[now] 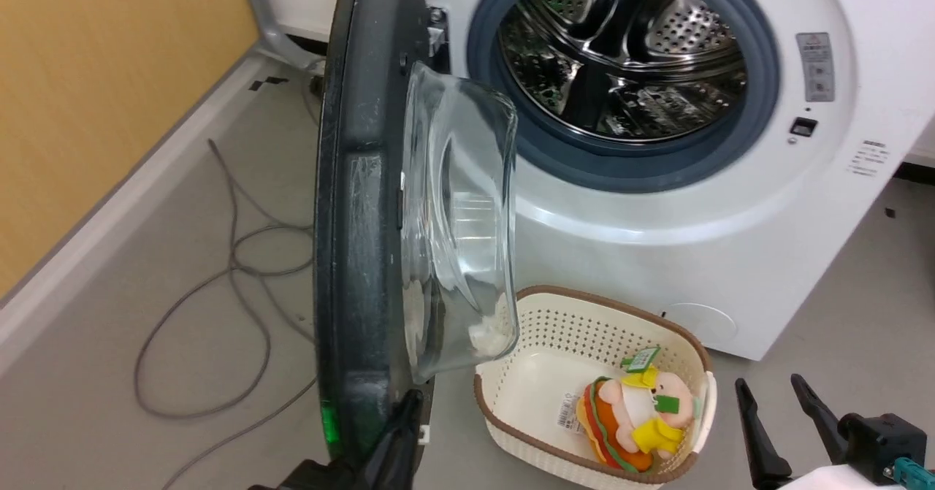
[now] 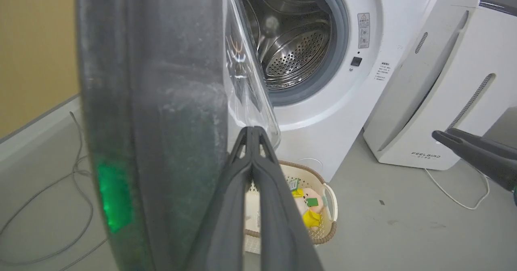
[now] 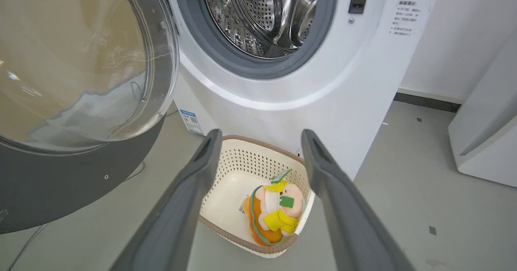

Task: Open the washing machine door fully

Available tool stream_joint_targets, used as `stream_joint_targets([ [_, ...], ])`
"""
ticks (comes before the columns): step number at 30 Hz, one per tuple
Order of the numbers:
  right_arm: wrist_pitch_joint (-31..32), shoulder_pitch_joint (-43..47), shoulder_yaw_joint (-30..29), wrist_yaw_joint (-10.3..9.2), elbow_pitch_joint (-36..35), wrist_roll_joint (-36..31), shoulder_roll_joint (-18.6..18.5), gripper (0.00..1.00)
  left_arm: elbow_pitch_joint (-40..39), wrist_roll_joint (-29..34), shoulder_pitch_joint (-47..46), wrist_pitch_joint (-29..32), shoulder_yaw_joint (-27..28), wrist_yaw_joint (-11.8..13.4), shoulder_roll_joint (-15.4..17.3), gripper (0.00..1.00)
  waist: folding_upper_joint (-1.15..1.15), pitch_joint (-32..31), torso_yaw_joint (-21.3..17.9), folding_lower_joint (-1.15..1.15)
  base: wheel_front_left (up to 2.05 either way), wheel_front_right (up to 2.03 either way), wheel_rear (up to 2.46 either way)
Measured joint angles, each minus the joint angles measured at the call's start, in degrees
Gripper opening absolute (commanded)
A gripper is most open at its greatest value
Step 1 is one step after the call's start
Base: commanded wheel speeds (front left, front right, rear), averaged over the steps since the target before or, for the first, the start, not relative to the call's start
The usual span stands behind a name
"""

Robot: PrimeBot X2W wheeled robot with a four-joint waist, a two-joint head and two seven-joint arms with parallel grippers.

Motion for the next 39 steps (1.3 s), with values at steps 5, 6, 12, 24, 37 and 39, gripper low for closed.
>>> stream_joint_targets([
  [5, 0.1, 0.0, 0.1, 0.0, 0.0, 0.0, 0.0, 1.0, 0.0, -0.6, 0.1, -0.9, 3.0, 1.7, 0.2, 0.0, 0.0, 0.4, 1.2, 0.0, 0.0, 0.0, 0.0],
  [6, 0.1, 0.0, 0.1, 0.0, 0.0, 0.1, 0.0, 1.0, 0.1, -0.8, 0.1, -1.3, 3.7, 1.9, 0.3, 0.0, 0.0, 0.4, 1.3, 0.0, 0.0, 0.0, 0.0],
  [12, 0.4, -0.1, 0.3, 0.0, -0.1, 0.4, 0.0, 1.0, 1.3, -2.2, 0.1, -2.8, 9.2, 3.4, 2.3, 0.0, 0.0, 1.0, 1.3, 0.0, 0.0, 0.0, 0.0],
  [24, 0.5, -0.4, -0.1, 0.0, -0.3, 0.4, 0.0, 1.0, 9.4, -9.4, -4.8, -6.4, 19.5, -0.3, 7.8, 0.0, 0.0, 2.9, 0.7, 0.0, 0.0, 0.0, 0.0],
  [37, 0.9, -2.3, -0.2, 0.0, -1.0, 0.2, 0.0, 1.0, 32.0, -13.5, -18.8, -10.2, 29.7, -9.5, 11.8, 0.0, 0.0, 6.0, -1.0, 0.0, 0.0, 0.0, 0.0],
  [39, 1.0, -2.6, -0.2, 0.0, -1.1, 0.1, 0.0, 1.0, 34.2, -13.1, -20.3, -10.2, 31.1, -10.4, 11.9, 0.0, 0.0, 6.3, -1.1, 0.0, 0.0, 0.0, 0.0],
])
